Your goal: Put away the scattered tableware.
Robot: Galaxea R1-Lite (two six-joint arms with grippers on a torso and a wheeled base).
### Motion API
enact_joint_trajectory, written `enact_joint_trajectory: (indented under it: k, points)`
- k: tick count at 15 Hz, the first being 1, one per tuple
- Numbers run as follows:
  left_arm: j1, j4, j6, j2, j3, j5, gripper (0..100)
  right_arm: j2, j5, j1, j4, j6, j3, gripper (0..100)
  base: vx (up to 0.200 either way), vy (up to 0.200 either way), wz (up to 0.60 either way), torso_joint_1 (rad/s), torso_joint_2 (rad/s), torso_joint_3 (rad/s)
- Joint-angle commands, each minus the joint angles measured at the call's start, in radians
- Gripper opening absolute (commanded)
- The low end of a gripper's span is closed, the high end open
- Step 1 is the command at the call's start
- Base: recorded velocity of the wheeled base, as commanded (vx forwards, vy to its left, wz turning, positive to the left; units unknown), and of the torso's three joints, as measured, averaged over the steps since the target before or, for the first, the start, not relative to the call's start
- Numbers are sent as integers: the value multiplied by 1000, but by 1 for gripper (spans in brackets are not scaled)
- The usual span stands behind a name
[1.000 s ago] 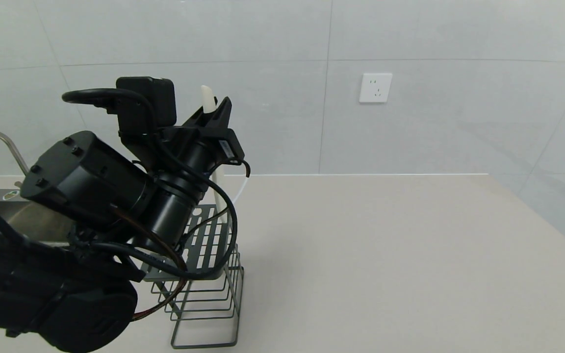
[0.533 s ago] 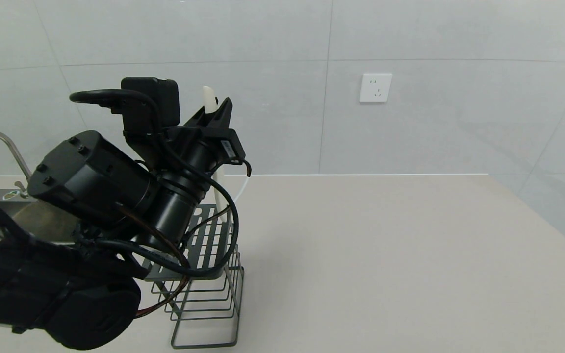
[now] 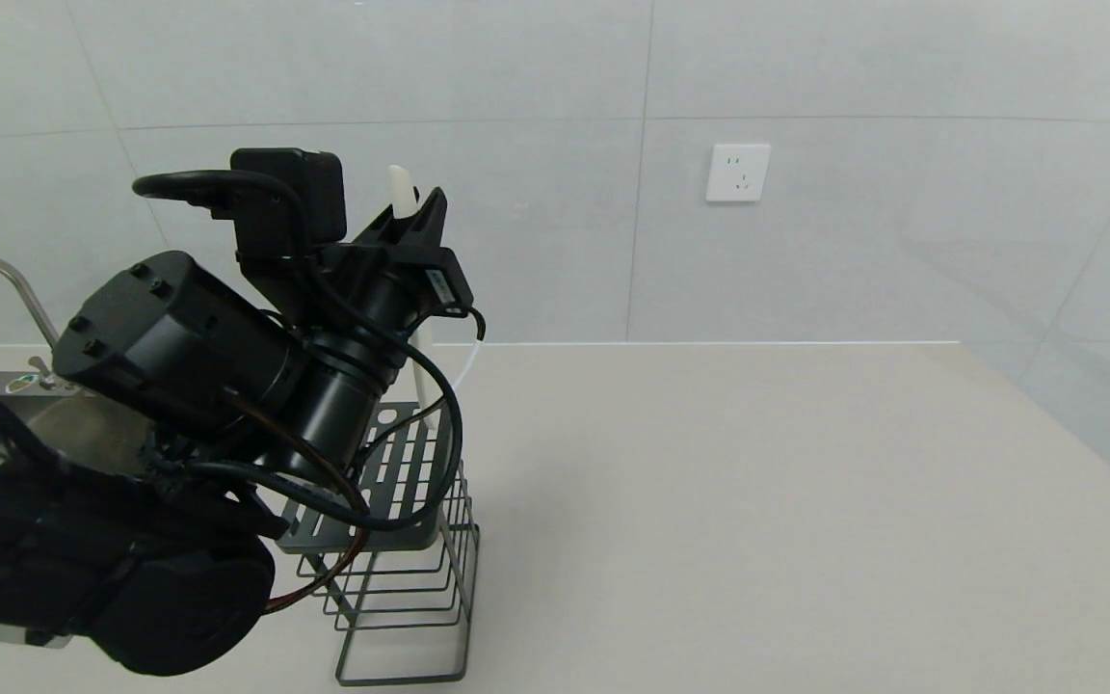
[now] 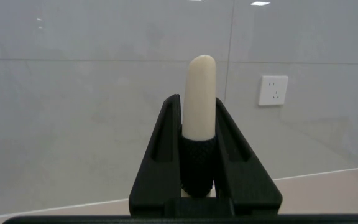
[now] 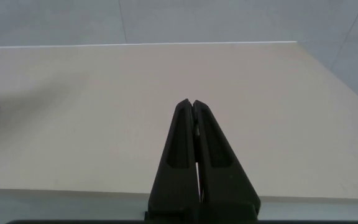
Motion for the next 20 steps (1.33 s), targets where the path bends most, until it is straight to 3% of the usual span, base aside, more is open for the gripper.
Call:
enact_joint_trajectory:
  k: [1, 20]
  points:
    - [1, -1, 1, 5, 2, 0, 0, -1, 1, 0, -1, 1, 0, 0, 0, 0, 0, 0, 0, 0]
    - [23, -1, -1, 25, 9, -1, 0, -1, -1, 0, 0, 0, 0, 0, 0, 0, 0, 0, 0, 0]
